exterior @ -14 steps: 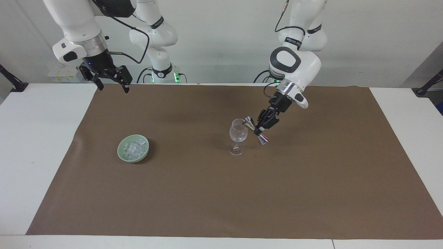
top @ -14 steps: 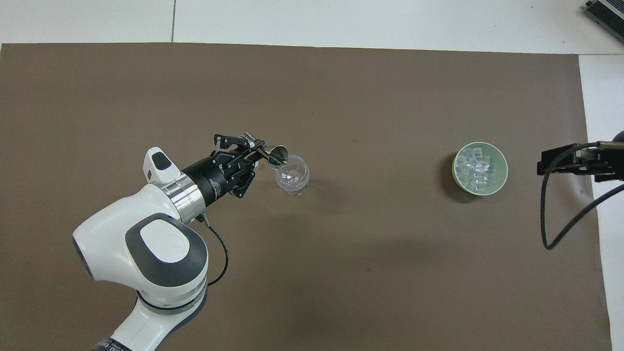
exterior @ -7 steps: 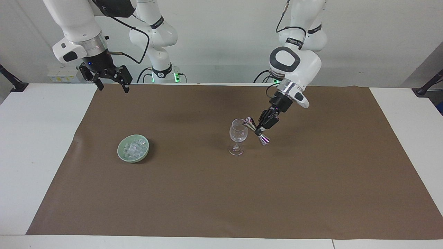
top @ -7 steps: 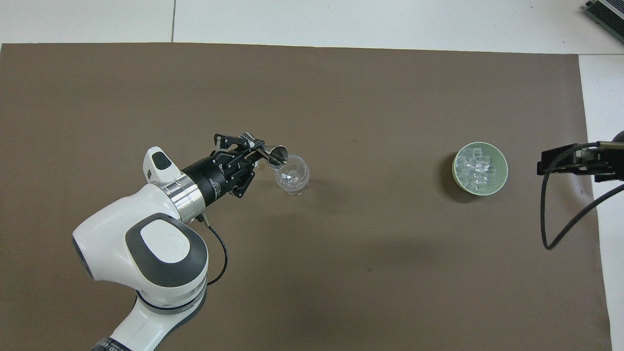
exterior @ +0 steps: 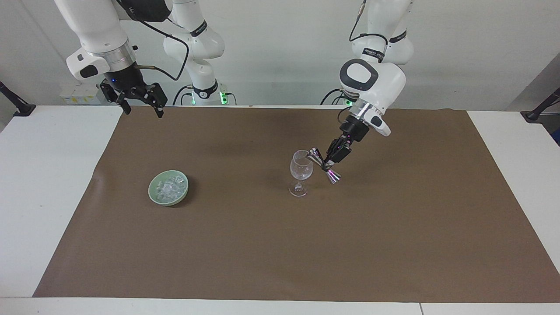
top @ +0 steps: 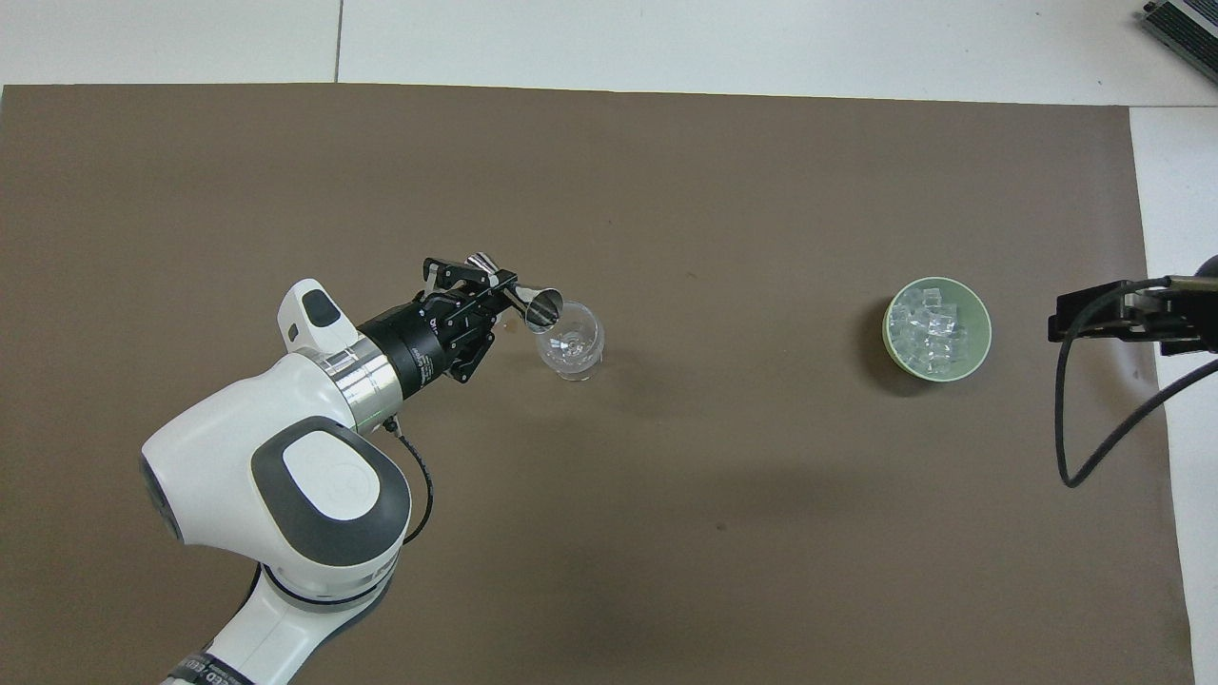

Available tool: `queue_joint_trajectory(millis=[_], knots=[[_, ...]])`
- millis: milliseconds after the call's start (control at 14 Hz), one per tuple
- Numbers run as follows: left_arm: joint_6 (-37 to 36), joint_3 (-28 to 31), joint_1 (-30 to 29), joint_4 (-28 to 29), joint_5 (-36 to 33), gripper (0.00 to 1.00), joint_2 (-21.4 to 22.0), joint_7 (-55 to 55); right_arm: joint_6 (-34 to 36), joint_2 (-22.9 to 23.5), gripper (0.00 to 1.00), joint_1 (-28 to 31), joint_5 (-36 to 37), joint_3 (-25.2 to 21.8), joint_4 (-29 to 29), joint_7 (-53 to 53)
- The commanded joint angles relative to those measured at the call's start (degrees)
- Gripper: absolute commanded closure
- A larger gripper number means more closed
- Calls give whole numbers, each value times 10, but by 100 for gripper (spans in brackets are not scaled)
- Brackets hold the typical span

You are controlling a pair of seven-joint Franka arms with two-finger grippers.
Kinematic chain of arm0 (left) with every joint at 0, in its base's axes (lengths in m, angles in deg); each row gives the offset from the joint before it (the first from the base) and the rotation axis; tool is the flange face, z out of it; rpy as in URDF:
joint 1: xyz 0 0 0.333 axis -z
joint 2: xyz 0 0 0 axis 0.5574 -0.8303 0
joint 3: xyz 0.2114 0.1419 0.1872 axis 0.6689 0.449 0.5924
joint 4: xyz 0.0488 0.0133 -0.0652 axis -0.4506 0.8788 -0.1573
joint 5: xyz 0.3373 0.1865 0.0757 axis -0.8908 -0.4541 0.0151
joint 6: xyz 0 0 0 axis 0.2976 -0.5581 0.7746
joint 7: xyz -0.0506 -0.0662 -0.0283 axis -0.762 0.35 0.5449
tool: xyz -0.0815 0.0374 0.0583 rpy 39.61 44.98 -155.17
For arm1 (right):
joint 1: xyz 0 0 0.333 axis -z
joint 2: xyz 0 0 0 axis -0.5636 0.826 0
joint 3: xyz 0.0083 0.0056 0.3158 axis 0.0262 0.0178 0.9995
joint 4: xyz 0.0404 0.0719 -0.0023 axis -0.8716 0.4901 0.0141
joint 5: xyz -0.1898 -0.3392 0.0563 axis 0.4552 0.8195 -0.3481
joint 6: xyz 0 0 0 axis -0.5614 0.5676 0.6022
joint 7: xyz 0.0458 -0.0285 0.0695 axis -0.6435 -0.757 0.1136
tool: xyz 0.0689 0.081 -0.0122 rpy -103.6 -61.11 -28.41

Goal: Pour wine and add ice with both arms

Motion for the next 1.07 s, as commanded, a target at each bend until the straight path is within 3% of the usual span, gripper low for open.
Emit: queue_joint_trajectory(millis=[0, 1000], knots=[[16, 7, 14, 0, -15, 100, 5, -1, 2, -13, 0, 3, -9, 0, 13, 19], [35, 7, 22, -2, -63, 100, 1, -3, 2, -13, 0, 3, -9, 0, 13, 19]])
